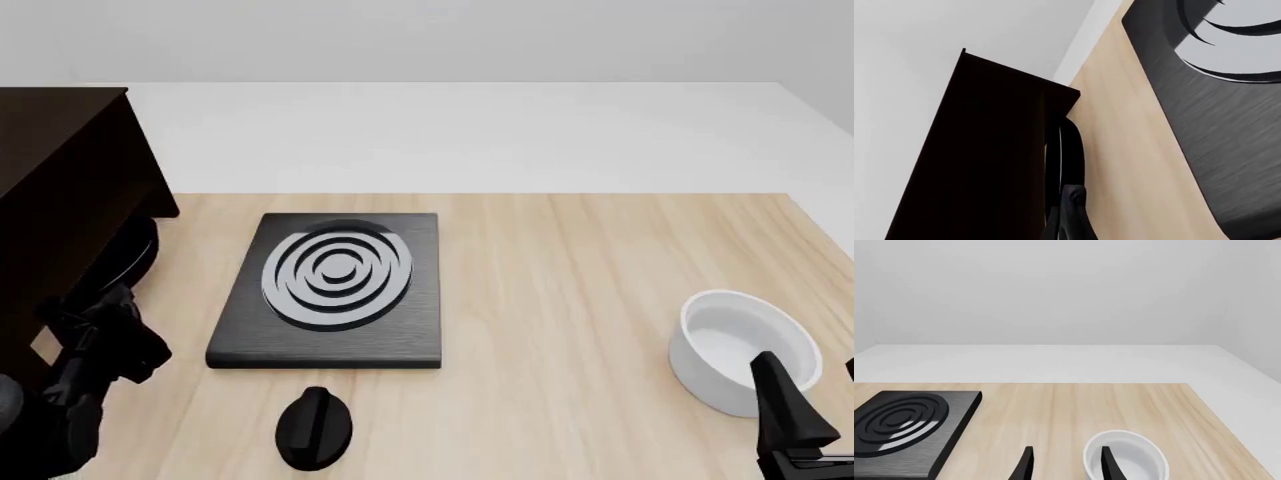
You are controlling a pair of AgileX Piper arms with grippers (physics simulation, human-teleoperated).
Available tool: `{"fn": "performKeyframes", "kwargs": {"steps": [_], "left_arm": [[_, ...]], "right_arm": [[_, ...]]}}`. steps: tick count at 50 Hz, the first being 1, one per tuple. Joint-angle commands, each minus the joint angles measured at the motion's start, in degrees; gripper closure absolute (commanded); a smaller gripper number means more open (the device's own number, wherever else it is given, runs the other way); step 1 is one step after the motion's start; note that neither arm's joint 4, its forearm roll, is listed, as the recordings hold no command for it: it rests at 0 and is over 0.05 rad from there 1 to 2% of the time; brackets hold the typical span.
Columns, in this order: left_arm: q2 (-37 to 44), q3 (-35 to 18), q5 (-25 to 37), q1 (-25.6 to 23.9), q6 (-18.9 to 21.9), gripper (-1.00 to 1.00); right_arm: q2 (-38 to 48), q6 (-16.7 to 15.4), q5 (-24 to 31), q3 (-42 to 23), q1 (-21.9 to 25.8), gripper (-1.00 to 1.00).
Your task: Put the frying pan under the cabinet shelf.
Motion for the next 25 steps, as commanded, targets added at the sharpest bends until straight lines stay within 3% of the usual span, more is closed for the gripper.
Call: {"fn": "performKeyframes", "kwargs": {"steps": [1,18,19,25], "left_arm": [[1.50,-0.45,0.00,1.86,1.00,1.00],[2.77,-0.51,0.00,1.58,1.08,1.00],[2.81,-0.39,0.00,1.55,1.42,-1.00],[4.40,-0.64,0.00,0.49,1.95,-1.00]], "right_arm": [[0.00,0.00,-0.01,0.00,0.01,-1.00],[0.00,0.01,0.01,0.00,-0.01,-1.00],[0.00,-0.01,0.01,0.00,-0.01,-1.00],[0.00,-0.01,0.00,0.00,0.00,-1.00]]}}
